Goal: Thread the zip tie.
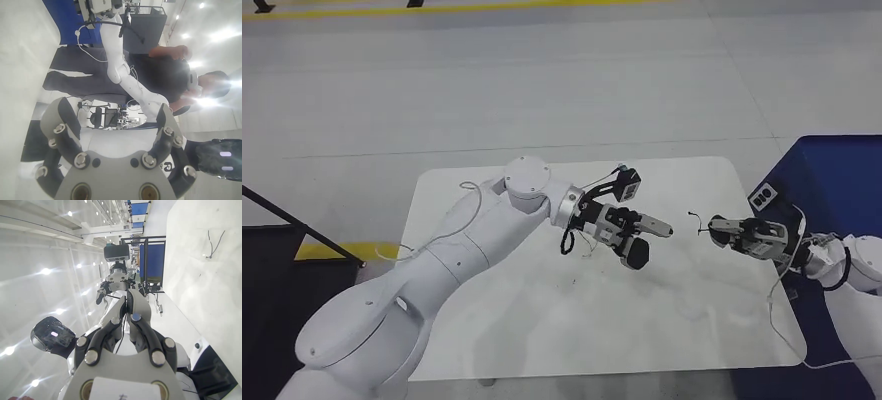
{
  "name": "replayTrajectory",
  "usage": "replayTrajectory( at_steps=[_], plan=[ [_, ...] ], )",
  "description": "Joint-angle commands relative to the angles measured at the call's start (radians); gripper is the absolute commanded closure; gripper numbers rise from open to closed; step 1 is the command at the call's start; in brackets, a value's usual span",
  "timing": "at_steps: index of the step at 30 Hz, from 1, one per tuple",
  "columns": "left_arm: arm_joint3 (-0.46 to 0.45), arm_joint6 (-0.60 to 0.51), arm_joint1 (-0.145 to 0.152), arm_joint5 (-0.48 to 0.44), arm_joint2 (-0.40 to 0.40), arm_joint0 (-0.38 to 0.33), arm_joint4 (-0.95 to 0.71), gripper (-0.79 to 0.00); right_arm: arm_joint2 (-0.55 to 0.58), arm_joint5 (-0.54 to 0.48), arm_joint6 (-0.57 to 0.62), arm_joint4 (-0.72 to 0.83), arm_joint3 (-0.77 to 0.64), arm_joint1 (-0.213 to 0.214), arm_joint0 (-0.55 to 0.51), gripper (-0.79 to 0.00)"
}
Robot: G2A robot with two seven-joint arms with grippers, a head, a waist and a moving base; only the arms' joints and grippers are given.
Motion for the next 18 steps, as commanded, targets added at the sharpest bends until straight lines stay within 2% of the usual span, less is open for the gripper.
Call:
replayTrajectory(
  at_steps=[1,4,8,13,16,18],
  plan=[
    [0.0,0.0,0.0,-0.001,0.0,0.0,0.0,-0.785,0.0,0.0,0.0,0.0,0.0,0.0,0.0,0.0],
    [0.0,0.012,0.0,-0.001,-0.002,0.004,-0.001,-0.785,-0.003,0.015,-0.019,0.017,-0.022,-0.002,-0.011,0.0],
    [-0.032,0.292,0.01,-0.141,-0.023,0.026,0.188,-0.785,0.022,0.074,-0.013,0.081,-0.036,-0.002,-0.021,0.0],
    [-0.084,0.664,0.03,-0.358,-0.016,0.092,0.592,-0.785,0.024,0.203,-0.099,0.137,-0.011,-0.005,-0.015,0.0],
    [-0.121,0.867,0.042,-0.405,-0.024,0.144,0.799,-0.785,0.015,0.28,-0.118,0.177,0.003,-0.007,-0.002,0.0],
    [-0.145,0.942,0.047,-0.412,-0.035,0.176,0.856,-0.785,0.01,0.311,-0.116,0.2,0.003,-0.008,0.007,0.0]
  ],
)
